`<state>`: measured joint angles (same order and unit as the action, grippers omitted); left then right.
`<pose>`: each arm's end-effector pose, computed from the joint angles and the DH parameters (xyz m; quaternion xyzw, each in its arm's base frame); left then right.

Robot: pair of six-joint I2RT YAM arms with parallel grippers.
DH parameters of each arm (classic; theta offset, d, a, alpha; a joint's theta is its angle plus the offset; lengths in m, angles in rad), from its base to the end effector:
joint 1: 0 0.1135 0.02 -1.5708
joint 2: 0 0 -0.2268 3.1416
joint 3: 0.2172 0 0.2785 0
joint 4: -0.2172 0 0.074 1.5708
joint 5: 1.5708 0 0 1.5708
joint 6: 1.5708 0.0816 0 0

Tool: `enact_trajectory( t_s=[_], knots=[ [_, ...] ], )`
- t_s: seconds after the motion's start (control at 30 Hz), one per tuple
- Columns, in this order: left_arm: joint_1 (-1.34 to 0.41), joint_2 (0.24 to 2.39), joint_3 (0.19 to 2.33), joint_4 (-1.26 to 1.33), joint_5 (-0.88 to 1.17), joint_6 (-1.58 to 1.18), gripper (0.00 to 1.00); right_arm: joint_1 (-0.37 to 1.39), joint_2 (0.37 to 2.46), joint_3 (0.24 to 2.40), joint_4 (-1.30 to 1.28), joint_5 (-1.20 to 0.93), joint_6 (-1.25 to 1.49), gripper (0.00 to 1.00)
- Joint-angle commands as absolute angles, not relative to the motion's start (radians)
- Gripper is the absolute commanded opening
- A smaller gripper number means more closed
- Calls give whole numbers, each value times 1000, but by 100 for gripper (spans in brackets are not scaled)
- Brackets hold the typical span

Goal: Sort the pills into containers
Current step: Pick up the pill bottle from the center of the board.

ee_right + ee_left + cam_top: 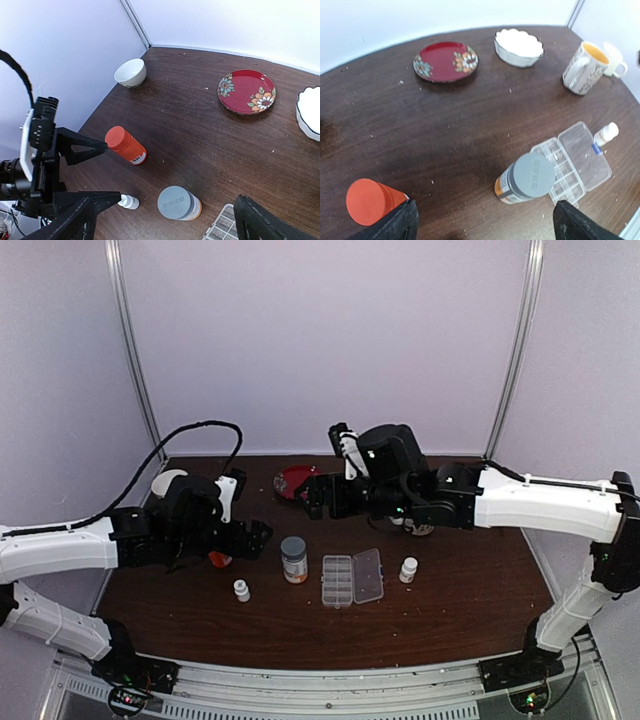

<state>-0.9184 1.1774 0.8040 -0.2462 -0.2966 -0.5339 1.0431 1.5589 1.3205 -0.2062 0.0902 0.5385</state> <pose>0.2205 -0.2493 0.1914 0.1016 0.8760 -0.2025 0.4258 0.2259 0.3729 0.2676 -0.1876 0.8240 0.3523 0.4021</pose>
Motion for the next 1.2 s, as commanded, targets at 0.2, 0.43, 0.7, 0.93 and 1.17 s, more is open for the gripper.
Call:
enact_trajectory(
  t_s=[0.2, 0.43, 0.7, 0.93, 1.17],
  knots=[
    [-833, 1092, 689, -47, -283, -529, 98, 1081, 1789, 1540, -406, 52, 376, 100],
    [-740, 1108, 683, -43, -177, -484, 97, 1086, 1938, 1691, -533, 98, 341, 99],
    [-736, 1155, 716, -78, -190, -459, 98, 1127, 2055, 1824, -639, 136, 287, 96],
    [-736, 1124, 672, -6, -160, -405, 98, 1126, 2075, 1802, -649, 154, 326, 89],
    [-736, 1099, 671, -6, -152, -385, 98, 1118, 2080, 1813, -654, 168, 354, 85]
  ],
)
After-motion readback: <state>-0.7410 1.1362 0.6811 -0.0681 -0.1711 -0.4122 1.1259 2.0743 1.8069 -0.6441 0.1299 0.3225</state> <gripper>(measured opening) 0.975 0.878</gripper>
